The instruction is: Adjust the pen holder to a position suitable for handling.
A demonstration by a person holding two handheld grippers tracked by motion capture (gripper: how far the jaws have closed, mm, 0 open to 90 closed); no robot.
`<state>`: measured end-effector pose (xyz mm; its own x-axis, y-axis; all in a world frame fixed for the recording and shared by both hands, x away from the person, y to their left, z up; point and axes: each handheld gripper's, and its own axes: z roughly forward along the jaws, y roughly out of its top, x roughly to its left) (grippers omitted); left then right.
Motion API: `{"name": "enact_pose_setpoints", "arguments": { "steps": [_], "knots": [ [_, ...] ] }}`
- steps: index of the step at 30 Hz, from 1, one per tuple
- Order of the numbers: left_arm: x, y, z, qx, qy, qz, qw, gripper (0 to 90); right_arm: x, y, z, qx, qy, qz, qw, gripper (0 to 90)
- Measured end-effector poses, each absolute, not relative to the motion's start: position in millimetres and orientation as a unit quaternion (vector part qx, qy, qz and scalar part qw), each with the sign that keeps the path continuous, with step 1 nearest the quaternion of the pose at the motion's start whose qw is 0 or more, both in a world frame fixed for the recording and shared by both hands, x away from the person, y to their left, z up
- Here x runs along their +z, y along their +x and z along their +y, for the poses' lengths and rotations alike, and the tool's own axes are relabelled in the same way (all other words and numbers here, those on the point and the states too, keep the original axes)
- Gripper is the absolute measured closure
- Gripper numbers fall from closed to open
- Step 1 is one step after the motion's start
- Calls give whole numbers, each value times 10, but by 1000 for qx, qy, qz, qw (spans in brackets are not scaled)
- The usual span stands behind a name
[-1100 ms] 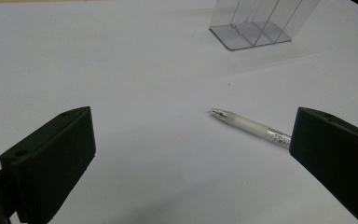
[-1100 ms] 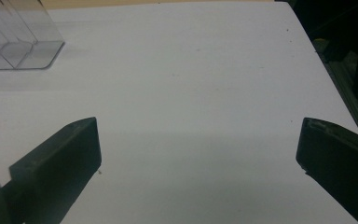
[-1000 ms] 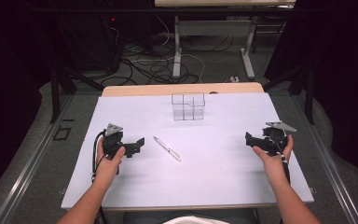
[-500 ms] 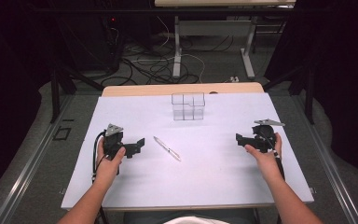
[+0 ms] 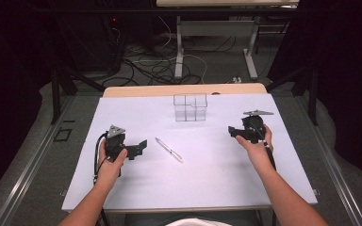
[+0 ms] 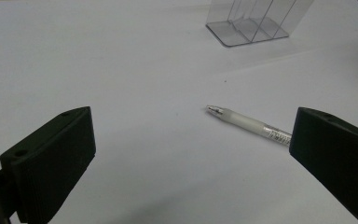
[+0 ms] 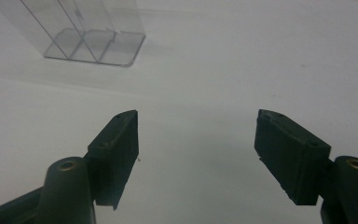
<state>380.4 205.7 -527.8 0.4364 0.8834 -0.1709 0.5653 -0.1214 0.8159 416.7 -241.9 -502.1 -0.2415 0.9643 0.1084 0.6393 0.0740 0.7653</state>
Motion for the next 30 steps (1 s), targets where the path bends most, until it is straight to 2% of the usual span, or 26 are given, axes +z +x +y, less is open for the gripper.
{"name": "enact_pose_setpoints", "arguments": {
  "steps": [14,24,30],
  "knots": [
    [-5276,3809,2058,181,728,497,437,3,-4684,4445,-2137,376,549,714,218,335],
    [-5269,3812,2072,178,730,497,434,3,-4536,4638,-1966,353,574,717,179,426],
    [-5275,3816,2069,179,727,498,437,3,-4424,4750,-1862,341,568,724,192,461]
  ]
}}
